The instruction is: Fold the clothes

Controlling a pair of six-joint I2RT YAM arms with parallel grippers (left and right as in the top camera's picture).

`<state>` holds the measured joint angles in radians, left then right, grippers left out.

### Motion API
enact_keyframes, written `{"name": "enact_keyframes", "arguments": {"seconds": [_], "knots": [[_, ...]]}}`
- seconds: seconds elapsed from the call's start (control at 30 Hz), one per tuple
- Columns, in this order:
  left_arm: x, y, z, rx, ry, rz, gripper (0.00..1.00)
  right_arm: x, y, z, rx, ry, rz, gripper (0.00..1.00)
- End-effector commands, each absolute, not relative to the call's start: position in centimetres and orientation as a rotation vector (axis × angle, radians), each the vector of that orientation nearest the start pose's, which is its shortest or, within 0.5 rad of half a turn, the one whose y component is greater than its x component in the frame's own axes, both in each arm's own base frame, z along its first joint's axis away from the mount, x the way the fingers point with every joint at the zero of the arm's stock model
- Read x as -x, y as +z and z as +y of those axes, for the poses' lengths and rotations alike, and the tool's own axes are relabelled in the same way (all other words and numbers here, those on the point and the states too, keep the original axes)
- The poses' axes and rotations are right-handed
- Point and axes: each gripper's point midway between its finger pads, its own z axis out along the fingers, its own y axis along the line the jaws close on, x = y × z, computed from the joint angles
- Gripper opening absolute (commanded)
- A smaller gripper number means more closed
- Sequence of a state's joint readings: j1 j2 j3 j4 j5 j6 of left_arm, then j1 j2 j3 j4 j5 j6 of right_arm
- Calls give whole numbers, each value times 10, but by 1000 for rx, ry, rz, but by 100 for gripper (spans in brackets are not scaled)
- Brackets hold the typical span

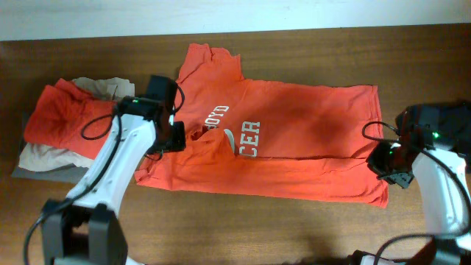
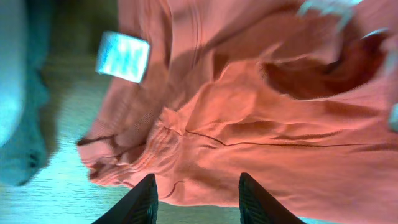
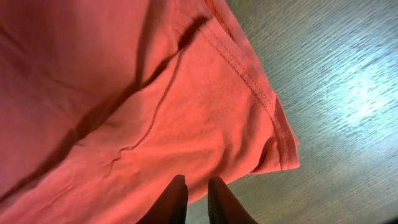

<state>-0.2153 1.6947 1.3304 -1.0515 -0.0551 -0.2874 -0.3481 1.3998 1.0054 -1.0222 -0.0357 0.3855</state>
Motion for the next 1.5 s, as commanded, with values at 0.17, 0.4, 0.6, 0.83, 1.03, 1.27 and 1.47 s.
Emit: {"name": "enact_keyframes", "arguments": {"seconds": [0.17, 0.4, 0.6, 0.83, 1.03, 1.27, 1.47], "knots": [[-344, 167, -52, 41, 52, 2763, 43, -249, 114, -84, -1046, 65, 2728, 18], [-367, 203, -51, -2, 59, 2573, 71, -257, 116, -82, -1002, 107, 2713, 25], [-407, 225, -93, -275, -148, 2389, 76, -289, 132, -47, -690, 428, 2664, 49], [-459, 209, -90, -330, -228, 2416, 76, -307, 158, -33, -477, 541, 2594, 62], [-555, 154, -96, -424, -337, 2425, 77, -312, 164, -34, -439, 530, 2578, 64], [-617, 81, -101, -442, -330, 2400, 78, -304, 160, -31, -453, 541, 2613, 64], [-641, 44, -108, -425, -360, 2339, 77, -292, 151, -39, -499, 460, 2675, 63]]}}
